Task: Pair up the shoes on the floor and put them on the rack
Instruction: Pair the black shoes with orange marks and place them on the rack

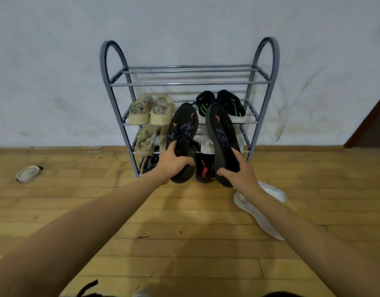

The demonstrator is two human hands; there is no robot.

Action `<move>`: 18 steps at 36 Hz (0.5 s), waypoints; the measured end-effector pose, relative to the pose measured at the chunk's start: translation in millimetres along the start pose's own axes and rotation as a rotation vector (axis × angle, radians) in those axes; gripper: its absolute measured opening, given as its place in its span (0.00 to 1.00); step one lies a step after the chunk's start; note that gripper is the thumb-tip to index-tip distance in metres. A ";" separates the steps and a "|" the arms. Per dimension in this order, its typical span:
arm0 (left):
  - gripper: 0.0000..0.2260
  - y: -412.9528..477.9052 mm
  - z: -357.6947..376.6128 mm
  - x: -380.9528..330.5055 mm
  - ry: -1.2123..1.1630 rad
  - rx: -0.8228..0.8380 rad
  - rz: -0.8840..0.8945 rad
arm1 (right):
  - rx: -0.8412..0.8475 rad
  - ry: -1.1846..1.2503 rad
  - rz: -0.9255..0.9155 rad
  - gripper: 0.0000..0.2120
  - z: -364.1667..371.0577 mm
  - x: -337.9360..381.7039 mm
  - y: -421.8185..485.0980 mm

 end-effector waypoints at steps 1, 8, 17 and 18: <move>0.44 -0.4 -7.5 -12.2 -0.009 -0.020 0.027 | -0.012 -0.030 -0.021 0.41 -5.1 12.5 1.8; 0.42 1.1 -55.9 -69.8 0.016 -0.117 0.133 | -0.090 -0.120 -0.152 0.39 -25.6 95.2 12.6; 0.39 38.3 -102.2 -124.3 0.142 -0.169 0.199 | -0.097 -0.261 -0.164 0.37 -9.1 174.3 65.2; 0.38 42.5 -106.7 -129.9 0.171 -0.181 0.208 | -0.089 -0.274 -0.159 0.37 -5.9 181.3 72.8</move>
Point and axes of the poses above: each hand's wrist, its own y-axis towards the middle knuckle, its own z-axis out of the palm, x = y × z, the point moved 9 cm from there along y, towards the middle knuckle, and after that the axes turned 4 degrees about -x, right-handed, at the moved point
